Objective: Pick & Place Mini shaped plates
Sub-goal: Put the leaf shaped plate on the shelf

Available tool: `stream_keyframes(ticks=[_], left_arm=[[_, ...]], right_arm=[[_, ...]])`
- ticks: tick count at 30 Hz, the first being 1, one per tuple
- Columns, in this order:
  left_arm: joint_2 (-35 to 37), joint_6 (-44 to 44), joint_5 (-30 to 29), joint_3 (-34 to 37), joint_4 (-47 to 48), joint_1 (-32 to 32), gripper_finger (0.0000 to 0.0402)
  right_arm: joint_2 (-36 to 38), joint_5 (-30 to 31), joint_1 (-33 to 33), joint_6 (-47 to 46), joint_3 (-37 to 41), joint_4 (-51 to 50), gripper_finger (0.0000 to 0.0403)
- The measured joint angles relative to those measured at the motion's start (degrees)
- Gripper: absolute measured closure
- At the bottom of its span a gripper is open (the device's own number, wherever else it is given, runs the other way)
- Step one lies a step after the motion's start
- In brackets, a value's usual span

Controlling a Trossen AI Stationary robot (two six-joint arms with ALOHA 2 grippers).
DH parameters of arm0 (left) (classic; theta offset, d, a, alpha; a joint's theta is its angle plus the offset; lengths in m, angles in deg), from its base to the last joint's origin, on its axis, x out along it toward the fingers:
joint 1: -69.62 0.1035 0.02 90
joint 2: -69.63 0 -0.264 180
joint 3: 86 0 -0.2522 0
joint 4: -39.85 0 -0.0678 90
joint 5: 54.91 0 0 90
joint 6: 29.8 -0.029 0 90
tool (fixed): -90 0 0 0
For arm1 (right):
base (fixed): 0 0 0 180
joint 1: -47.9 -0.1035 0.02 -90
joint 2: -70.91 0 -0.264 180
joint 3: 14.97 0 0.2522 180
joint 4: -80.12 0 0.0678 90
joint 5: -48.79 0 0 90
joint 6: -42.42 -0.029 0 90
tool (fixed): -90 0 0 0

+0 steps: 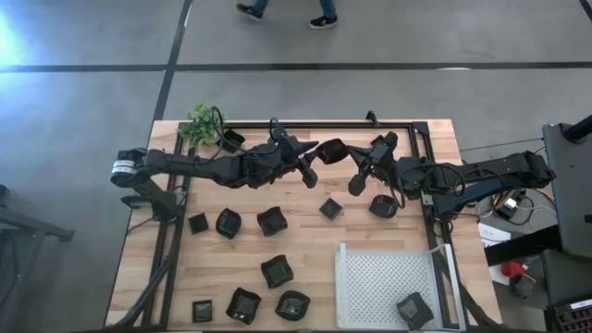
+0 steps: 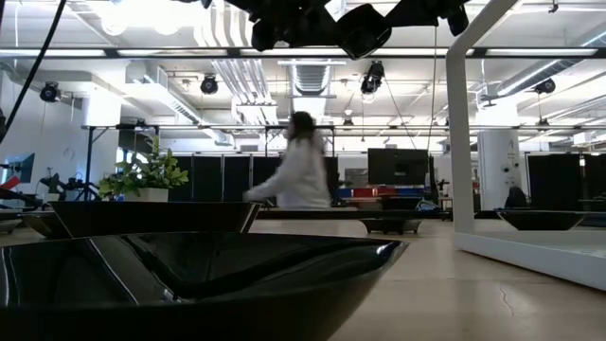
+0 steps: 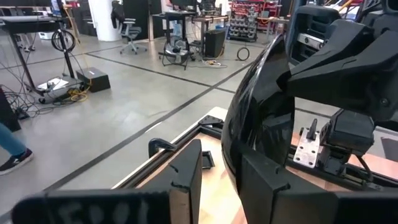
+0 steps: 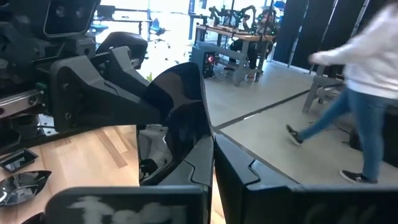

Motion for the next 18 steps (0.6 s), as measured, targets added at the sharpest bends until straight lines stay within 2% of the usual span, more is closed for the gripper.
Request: stream_keyframes(ticks=[18], left_arm=[[0.6, 1.6, 0.0, 0.0, 1.7, -0.3, 0.0316]], right_arm=[[0.0, 2.0, 0.0, -0.2, 0.0, 0.0, 0.0394]])
